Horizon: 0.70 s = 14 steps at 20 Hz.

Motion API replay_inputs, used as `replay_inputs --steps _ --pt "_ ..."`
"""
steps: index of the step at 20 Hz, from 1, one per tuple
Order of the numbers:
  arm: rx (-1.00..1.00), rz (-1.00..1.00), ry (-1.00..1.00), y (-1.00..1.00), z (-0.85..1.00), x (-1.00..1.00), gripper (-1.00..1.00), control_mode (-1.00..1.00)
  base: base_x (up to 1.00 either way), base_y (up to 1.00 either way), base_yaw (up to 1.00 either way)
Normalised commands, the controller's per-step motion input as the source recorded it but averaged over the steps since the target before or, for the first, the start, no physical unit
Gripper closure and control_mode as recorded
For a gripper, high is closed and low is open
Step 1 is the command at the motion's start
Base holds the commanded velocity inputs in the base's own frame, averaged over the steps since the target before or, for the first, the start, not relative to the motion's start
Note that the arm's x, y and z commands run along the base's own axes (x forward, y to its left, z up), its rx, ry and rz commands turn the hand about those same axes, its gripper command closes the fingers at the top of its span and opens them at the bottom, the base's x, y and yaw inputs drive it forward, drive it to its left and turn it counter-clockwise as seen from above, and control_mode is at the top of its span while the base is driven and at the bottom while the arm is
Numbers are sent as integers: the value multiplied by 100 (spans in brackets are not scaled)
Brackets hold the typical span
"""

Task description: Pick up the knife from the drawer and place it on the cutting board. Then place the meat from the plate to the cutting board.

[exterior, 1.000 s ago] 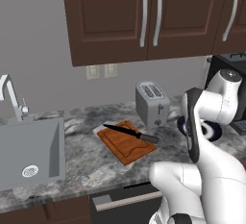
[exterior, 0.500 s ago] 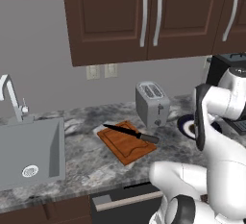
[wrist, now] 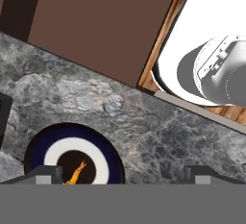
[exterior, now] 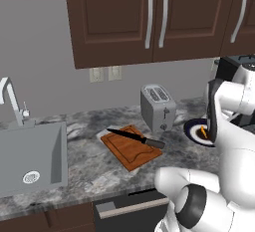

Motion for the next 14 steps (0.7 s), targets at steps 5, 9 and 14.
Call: replay_inputs --steps 5,9,14 --pt "0 -5 3 0 -6 0 -100 -100 0 0 0" --pt "1 -3 2 0 -17 1 -100 -100 0 0 0" --pt "0 -1 0 0 -24 2 -100 -100 0 0 0"
